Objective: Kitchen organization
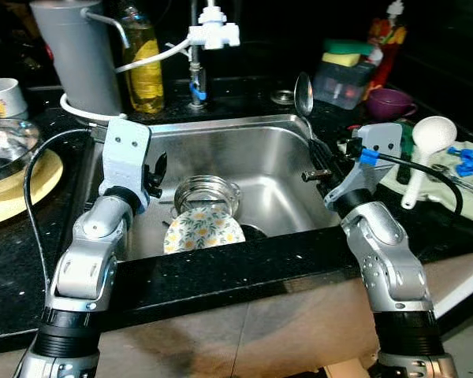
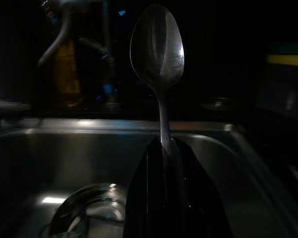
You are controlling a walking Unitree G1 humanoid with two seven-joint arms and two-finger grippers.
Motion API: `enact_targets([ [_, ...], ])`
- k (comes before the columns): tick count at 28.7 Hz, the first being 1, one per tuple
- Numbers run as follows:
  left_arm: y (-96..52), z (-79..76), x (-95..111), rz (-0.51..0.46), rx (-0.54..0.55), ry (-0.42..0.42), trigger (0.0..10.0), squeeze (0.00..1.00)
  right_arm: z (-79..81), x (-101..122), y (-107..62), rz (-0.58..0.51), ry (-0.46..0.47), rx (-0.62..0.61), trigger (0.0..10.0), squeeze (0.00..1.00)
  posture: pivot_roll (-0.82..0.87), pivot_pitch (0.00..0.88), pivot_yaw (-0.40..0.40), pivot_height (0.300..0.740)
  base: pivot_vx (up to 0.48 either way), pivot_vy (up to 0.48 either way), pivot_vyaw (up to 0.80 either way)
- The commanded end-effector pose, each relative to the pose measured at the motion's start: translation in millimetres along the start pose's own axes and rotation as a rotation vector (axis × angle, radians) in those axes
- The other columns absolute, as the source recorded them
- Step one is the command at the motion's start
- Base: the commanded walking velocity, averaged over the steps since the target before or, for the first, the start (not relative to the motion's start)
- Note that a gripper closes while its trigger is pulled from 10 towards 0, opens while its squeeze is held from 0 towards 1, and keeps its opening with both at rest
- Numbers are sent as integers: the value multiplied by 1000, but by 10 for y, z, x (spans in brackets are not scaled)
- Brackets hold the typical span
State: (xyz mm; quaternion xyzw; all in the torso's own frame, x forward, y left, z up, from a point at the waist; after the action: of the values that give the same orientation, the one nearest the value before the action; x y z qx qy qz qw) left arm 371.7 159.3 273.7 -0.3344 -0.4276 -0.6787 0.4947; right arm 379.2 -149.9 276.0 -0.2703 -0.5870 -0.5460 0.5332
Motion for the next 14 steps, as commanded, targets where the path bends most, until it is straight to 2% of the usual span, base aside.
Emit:
enact_targets([
  [1, -18, -50, -39, 20, -43, 39, 10000, 0, 20, -53, 69, 39, -57, 41, 10000, 0, -71, 133, -37, 740, 0, 0, 0],
  [2, -18, -50, -39, 20, -43, 39, 10000, 0, 20, -53, 69, 39, -57, 41, 10000, 0, -71, 133, -37, 740, 0, 0, 0],
  [3, -23, -126, -12, 7, -108, 82, 10000, 0, -18, -102, 183, 86, -130, 71, 10000, 0, -74, 133, -34, 740, 0, 0, 0],
  [4, -23, -126, -12, 7, -108, 82, 10000, 0, -18, -102, 183, 86, -130, 71, 10000, 0, -74, 133, -34, 740, 0, 0, 0],
  [7, -63, -223, 14, 20, -242, 196, 10000, 0, -96, -92, 414, 151, -260, 134, 10000, 0, -56, 133, -42, 740, 0, 0, 0],
  [8, -63, -223, 14, 20, -242, 196, 10000, 0, -96, -92, 414, 151, -260, 134, 10000, 0, -56, 133, -42, 740, 0, 0, 0],
  [10, -103, -235, 24, 29, -303, 256, 10000, 0, -114, -83, 502, 187, -304, 167, 10000, 0, -49, 134, -48, 740, 0, 0, 0],
  [12, -103, -235, 24, 29, -303, 256, 10000, 0, -114, -83, 502, 187, -304, 167, 10000, 0, -49, 134, -48, 740, 0, 0, 0],
  [14, -196, -196, 1, 59, -377, 351, 10000, 0, -90, -161, 571, 269, -356, 223, 10000, 0, -31, 133, -58, 740, 0, 0, 0],
])
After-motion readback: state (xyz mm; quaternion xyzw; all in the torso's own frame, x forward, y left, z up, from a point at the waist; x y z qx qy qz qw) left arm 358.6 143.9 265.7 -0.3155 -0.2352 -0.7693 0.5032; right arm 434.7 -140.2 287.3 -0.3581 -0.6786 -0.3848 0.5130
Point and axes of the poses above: a point about 5 cm out from each wrist's last joint towards the gripper, its own y axis pointing out of the wrist towards the gripper, its own x axis along the axis of the wrist's last joint, z = x × y, the point moved 4 cm from there along y, pointing out of the wrist towards the gripper, and after that the axes turned 12 degrees about y, right-handed, at the moved point
